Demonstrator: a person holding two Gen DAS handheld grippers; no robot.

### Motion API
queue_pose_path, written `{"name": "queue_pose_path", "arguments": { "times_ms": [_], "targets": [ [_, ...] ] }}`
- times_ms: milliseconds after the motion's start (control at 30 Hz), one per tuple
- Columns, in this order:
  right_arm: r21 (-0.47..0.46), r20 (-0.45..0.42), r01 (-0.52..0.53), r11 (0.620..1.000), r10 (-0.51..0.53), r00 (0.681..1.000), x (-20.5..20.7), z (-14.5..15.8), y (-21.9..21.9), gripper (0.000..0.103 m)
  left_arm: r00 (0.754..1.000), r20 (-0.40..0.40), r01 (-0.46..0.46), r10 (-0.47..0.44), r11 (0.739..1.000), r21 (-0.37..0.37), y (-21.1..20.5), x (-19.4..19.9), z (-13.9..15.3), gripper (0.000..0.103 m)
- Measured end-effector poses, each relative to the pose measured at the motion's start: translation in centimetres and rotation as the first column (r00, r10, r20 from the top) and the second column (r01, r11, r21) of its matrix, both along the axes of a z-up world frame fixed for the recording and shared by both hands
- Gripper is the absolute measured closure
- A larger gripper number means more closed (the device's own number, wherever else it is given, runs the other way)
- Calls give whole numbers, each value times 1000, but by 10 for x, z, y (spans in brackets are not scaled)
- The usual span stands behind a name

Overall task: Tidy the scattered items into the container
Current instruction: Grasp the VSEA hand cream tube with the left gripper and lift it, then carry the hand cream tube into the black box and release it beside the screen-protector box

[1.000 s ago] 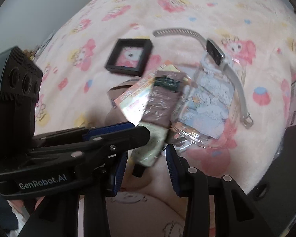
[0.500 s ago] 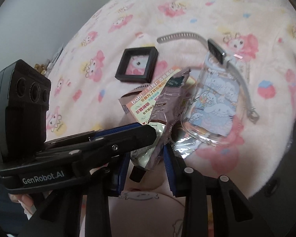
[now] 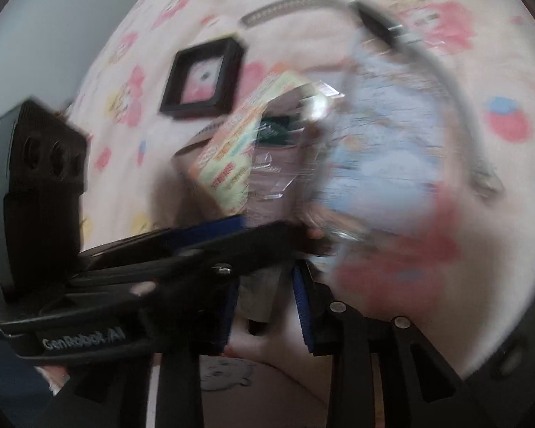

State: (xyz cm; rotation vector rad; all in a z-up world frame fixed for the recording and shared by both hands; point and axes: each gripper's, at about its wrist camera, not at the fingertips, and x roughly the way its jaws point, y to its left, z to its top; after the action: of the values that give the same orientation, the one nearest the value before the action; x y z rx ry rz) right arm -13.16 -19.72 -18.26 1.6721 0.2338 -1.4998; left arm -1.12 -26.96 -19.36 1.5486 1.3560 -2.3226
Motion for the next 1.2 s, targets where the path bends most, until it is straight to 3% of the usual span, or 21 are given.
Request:
{"name": "queue_pose_path", "arguments": {
  "times_ms": [167, 400, 500, 667, 867, 1067, 1200],
  "targets": [
    [-90, -59, 41, 995, -46, 997, 10, 41, 16, 78, 996, -85, -6, 3, 1000, -31, 8, 13, 44, 66],
    [-213, -206, 97, 972, -142, 968, 41, 145, 65, 78, 971, -221, 59, -94, 985, -162, 53, 31, 152, 66],
    [-264, -236, 135, 955, -200, 951, 55, 184, 97, 78, 958, -243, 98, -152, 970, -222, 86, 35, 195, 66],
    [-301, -274, 196, 933, -282, 920, 71, 226, 148, 78, 938, -253, 171, -238, 950, -261, 145, 34, 244, 66],
    [-330, -292, 257, 908, -357, 887, 69, 282, 212, 78, 906, -237, 264, -350, 907, -328, 213, 3, 305, 66],
    [-332, -332, 307, 892, -415, 847, 45, 313, 262, 78, 875, -193, 335, -444, 843, -420, 277, -45, 340, 65],
    [-307, -344, 352, 884, -448, 825, 21, 304, 285, 78, 868, -189, 363, -459, 847, -389, 297, -76, 322, 65]
  ]
}}
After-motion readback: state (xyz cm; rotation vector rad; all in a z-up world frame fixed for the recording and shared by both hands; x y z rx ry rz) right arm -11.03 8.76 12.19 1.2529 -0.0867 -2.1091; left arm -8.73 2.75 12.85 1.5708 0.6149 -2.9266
